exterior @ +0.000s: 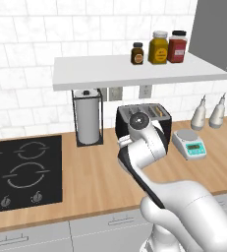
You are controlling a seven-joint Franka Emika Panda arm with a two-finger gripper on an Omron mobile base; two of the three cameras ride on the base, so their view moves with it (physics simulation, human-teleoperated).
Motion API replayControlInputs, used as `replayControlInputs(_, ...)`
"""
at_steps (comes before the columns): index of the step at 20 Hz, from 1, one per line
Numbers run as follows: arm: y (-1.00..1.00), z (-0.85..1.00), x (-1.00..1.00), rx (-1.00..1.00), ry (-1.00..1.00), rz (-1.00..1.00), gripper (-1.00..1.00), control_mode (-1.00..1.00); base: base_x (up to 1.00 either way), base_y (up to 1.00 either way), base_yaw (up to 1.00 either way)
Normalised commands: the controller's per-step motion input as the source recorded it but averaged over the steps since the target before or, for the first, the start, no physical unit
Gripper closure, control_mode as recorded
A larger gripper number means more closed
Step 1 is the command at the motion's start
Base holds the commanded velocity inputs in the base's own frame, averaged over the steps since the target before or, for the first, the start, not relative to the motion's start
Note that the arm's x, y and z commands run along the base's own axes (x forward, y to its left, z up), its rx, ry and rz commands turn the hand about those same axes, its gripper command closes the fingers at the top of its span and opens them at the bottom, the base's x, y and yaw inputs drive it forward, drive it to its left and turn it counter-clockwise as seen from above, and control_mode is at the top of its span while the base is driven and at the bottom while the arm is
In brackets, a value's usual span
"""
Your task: Start the toaster. Once the lever pops up, take the bread to the plate on the dining counter.
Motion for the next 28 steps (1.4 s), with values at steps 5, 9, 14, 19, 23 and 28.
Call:
replayControlInputs(5,0.0,0.0,0.0,0.0,0.0,0.0,-1.0,-1.0,0.0,0.0,0.0)
replayControlInputs(9,0.0,0.0,0.0,0.0,0.0,0.0,-1.0,-1.0,0.0,0.0,0.0)
replayControlInputs(14,0.0,0.0,0.0,0.0,0.0,0.0,-1.0,-1.0,0.0,0.0,0.0)
replayControlInputs(19,0.0,0.0,0.0,0.0,0.0,0.0,-1.0,-1.0,0.0,0.0,0.0)
replayControlInputs(23,0.0,0.0,0.0,0.0,0.0,0.0,-1.0,-1.0,0.0,0.0,0.0)
replayControlInputs(28,0.0,0.0,0.0,0.0,0.0,0.0,-1.0,-1.0,0.0,0.0,0.0)
